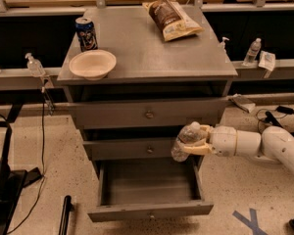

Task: Place water bottle into bottom drawer

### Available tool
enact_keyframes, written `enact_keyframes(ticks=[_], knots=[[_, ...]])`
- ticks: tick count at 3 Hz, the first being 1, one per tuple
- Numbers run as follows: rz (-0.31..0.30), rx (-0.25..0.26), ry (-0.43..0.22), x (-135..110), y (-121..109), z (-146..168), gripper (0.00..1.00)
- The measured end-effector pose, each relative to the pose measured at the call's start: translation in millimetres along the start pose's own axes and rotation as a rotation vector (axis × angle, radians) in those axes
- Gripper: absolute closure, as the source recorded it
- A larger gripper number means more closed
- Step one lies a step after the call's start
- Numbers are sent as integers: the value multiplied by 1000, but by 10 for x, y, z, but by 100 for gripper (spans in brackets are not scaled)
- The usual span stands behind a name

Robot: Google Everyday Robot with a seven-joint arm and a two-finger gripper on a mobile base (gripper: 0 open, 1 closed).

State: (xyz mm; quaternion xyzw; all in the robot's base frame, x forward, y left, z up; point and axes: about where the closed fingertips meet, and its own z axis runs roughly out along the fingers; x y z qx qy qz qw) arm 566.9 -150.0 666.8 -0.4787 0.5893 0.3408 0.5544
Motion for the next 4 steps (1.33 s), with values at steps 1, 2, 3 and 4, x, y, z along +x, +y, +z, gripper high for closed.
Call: enact_keyframes(ticks=[1,2,3,4], knots=[[42,-40,-18,569,-138,63,100],[112,-89,-44,1128,-164,132,100],[162,-126,-46,1653,-97,240,100],[201,-98,-1,2158,-32,362,100]])
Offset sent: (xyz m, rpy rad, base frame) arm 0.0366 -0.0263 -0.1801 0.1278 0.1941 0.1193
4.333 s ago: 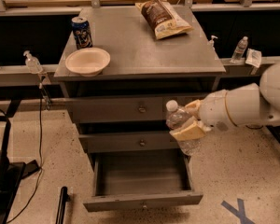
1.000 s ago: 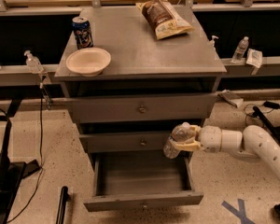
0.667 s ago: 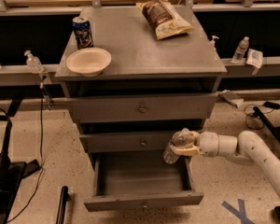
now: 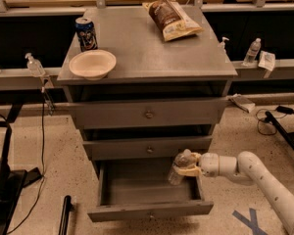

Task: Place water bottle into bottom drawer

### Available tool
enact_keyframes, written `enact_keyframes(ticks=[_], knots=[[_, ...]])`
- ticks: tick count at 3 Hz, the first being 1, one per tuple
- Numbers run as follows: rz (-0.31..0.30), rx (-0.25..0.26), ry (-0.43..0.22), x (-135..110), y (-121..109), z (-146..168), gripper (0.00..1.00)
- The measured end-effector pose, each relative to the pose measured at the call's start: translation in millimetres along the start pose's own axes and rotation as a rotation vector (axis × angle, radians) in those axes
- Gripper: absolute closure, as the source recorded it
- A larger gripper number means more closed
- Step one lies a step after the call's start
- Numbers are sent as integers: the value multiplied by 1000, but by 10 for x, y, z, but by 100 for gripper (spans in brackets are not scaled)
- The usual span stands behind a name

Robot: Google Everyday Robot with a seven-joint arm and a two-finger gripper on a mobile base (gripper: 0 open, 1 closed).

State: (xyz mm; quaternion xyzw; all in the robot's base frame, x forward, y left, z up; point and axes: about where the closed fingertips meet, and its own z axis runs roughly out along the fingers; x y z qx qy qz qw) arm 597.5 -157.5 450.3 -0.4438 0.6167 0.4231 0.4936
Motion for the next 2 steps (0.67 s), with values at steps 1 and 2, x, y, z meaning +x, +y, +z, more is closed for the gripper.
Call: enact_keyframes(ticks=[1,2], knots=[[0,0,0,0,0,1,100],[-5,12,-3,176,-110,105,100]])
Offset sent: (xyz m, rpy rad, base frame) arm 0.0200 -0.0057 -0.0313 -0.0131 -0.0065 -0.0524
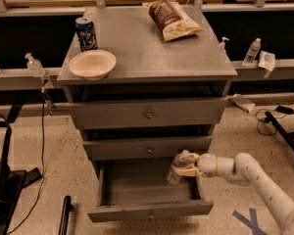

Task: Place water bottle into bottom drawer

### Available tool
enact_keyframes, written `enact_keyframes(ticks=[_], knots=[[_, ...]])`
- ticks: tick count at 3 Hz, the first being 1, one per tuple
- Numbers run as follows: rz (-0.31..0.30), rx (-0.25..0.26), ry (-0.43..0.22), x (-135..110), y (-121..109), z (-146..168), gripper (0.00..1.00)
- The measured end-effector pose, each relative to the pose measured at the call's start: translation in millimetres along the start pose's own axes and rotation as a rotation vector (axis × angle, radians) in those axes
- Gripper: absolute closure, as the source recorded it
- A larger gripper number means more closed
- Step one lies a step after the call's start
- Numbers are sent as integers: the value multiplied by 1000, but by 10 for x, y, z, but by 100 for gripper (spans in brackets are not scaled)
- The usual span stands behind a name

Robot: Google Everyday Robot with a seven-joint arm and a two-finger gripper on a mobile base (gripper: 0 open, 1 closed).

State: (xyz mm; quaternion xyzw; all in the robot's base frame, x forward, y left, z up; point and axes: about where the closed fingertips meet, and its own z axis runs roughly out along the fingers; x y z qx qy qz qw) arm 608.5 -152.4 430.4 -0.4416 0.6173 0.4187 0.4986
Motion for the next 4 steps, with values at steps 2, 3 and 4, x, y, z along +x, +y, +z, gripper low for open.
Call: enact_keyframes(ticks=[2,3,4], knots=[[-21,27,2,1475,-326,541,100],[-40,75,15,1561,-521,425,100],[-38,67,13,1541,-501,453,100]])
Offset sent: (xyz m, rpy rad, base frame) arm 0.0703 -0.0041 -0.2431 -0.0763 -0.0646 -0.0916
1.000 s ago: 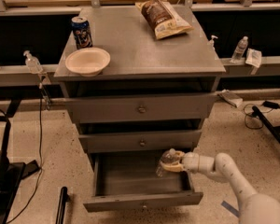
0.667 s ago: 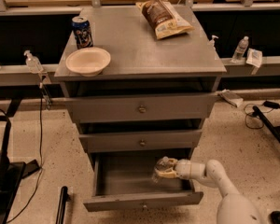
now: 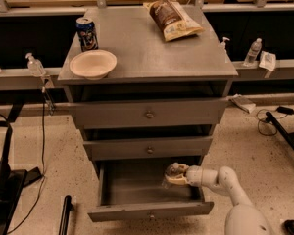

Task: Place water bottle into bottom drawer

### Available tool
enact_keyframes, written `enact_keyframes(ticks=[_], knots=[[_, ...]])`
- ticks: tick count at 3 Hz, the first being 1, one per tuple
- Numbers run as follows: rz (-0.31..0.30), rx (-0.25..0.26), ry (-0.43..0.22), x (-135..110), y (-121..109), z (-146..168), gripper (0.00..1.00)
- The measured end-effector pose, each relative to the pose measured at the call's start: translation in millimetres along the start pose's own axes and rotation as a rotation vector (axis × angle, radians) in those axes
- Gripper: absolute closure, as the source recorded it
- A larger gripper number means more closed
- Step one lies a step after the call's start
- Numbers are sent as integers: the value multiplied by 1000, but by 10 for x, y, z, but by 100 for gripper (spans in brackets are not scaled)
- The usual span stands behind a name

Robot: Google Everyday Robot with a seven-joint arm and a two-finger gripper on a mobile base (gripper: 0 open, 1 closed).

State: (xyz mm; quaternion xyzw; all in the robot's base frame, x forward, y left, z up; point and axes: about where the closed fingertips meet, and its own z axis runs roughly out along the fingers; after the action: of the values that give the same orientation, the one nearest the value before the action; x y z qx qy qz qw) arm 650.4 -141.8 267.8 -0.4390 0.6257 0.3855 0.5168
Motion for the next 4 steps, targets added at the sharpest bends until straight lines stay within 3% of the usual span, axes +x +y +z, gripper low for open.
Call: enact_keyframes(ticks=[1,2,3,4], knots=[[-21,-3,32,16,3,44,100],[-59,-35,106,77,85,151,100],[-68,-42,117,94,101,167,100],[-144,-95,204,231,230,276,100]])
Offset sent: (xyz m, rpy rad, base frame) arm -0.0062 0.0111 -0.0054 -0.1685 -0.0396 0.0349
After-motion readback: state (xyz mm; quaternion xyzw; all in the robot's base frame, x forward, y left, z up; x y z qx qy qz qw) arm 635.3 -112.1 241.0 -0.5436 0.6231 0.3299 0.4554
